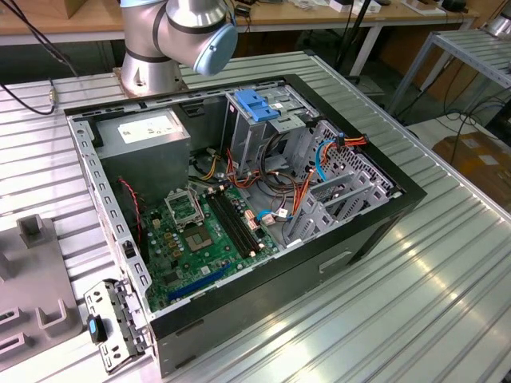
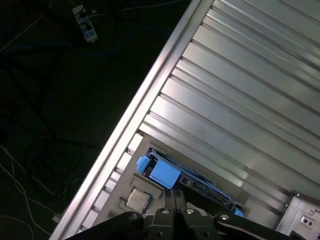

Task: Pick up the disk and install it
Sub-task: 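Pick up the disk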

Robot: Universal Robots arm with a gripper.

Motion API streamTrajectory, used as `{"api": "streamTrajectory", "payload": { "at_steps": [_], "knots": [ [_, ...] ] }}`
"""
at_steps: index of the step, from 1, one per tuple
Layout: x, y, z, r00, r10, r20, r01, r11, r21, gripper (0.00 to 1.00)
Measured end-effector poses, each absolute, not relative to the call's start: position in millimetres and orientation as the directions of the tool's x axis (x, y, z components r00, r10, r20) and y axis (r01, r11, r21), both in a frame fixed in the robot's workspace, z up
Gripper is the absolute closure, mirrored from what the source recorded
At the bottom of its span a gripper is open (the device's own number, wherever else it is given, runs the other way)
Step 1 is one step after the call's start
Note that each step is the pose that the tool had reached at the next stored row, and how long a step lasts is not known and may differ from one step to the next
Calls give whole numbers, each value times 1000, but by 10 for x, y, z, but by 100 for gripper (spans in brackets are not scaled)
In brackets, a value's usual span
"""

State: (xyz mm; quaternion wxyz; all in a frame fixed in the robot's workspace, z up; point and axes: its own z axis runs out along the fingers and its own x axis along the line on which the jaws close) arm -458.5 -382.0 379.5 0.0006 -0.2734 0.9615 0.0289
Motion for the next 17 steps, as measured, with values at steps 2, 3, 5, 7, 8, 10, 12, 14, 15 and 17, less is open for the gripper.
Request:
{"api": "streamTrajectory", "payload": {
  "at_steps": [2,3,5,7,8,10,12,14,15,17],
  "knots": [
    [-4585,-3820,3794,-834,-551,-17,-551,833,55,89],
    [-4585,-3820,3795,-826,-564,-17,-564,824,55,89],
    [-4585,-3820,3794,-807,-591,-17,-590,805,55,89],
    [-4585,-3820,3795,-766,-643,-17,-643,764,55,89],
    [-4585,-3820,3794,-752,-659,-17,-659,750,55,89],
    [-4585,-3820,3795,-727,-687,-17,-686,725,55,89],
    [-4585,-3820,3794,-707,-707,-17,-707,705,55,89],
    [-4585,-3820,3795,-688,-726,-17,-726,686,55,89],
    [-4585,-3820,3794,-678,-735,-17,-735,676,55,89],
    [-4584,-3820,3794,-658,-753,-17,-752,656,55,89]
  ]
}}
